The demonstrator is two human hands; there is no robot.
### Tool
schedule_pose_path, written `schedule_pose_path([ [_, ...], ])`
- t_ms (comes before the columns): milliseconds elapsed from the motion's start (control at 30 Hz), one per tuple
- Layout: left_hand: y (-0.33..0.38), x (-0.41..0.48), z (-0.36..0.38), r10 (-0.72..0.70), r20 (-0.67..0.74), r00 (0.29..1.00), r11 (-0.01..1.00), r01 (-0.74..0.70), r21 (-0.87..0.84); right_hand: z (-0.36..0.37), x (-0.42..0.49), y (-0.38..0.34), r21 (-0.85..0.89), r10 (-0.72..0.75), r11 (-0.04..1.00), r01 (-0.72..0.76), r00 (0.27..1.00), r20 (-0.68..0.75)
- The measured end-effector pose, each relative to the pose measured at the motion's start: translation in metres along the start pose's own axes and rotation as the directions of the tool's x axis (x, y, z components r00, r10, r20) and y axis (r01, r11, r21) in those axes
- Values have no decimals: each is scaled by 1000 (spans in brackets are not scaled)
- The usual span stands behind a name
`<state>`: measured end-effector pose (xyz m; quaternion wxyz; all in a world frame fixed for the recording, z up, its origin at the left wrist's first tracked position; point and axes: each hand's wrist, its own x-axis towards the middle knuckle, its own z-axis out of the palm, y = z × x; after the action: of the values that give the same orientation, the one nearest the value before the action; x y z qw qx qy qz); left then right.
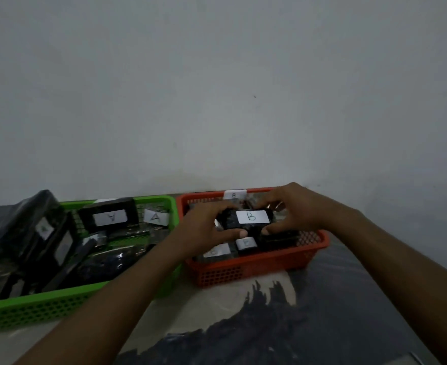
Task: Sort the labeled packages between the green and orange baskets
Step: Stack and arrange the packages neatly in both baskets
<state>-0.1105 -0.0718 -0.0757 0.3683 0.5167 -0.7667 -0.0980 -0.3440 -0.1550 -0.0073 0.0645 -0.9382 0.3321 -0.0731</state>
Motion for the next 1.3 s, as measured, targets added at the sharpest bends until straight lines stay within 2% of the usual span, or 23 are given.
schedule_pose_path([
  [167,13,22,51,-85,139,987,992,97,-83,1,-28,34,-228,103,971,-77,989,103],
  [367,20,38,72,-157,266,951,979,185,-85,9,-41,57,-144,126,984,-108,984,127],
  [567,16,47,82,-285,287,915,949,311,-51,12,-32,61,-169,213,970,-177,950,228],
  [833,20,60,96,-323,364,874,944,324,60,15,-8,60,-279,346,926,-253,863,367],
  [1300,13,73,107,-364,371,854,931,326,161,37,5,70,-290,283,935,-203,920,272],
])
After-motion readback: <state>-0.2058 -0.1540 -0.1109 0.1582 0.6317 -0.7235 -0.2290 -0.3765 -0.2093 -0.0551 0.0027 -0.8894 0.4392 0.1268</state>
